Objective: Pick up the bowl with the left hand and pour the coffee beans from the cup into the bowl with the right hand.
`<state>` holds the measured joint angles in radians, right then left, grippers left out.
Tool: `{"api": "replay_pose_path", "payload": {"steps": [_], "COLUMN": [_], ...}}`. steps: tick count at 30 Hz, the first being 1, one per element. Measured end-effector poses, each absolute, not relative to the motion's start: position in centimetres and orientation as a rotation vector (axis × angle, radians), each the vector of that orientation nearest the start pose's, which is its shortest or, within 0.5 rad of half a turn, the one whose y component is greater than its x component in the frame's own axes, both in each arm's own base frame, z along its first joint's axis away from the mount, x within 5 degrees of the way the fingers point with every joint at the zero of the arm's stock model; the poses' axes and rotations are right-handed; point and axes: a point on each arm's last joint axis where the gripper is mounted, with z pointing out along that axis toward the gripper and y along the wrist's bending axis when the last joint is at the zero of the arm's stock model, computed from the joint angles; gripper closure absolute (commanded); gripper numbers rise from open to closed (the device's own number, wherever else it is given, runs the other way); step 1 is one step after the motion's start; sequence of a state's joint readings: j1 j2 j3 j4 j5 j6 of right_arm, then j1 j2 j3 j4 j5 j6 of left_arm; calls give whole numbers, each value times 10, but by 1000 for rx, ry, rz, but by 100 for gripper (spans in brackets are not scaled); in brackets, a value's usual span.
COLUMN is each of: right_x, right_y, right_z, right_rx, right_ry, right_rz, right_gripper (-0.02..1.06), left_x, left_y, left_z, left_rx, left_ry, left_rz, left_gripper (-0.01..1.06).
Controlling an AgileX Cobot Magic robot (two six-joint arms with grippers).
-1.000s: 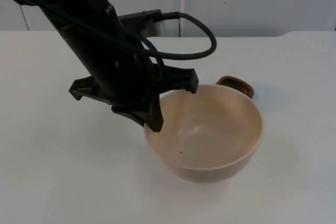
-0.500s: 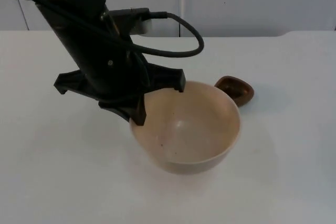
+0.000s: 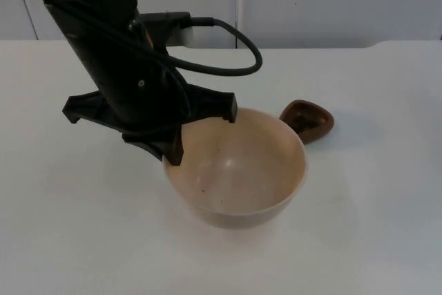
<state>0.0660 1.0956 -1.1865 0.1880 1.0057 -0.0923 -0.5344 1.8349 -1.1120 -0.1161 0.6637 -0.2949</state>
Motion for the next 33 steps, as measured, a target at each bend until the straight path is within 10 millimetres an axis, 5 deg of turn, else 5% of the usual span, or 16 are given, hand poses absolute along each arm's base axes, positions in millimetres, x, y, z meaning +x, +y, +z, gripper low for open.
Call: {"api": "replay_pose_path", "payload": {"steps": [19,33], "right_x": [314,388], "right_y": [119,143], "right_z": [386,362], "right_rx": [-524,-674], "right_ry": [2512,2538], "right_rz": [249,136], "right_gripper": [-1,-1], "left_x": [298,298], "left_y": [-184,-184], "left_z": [167,167], "left_rx": [228,232], "left_ry": [2908,2907], "left_rz": [-271,-268], "left_gripper": [105,105]}}
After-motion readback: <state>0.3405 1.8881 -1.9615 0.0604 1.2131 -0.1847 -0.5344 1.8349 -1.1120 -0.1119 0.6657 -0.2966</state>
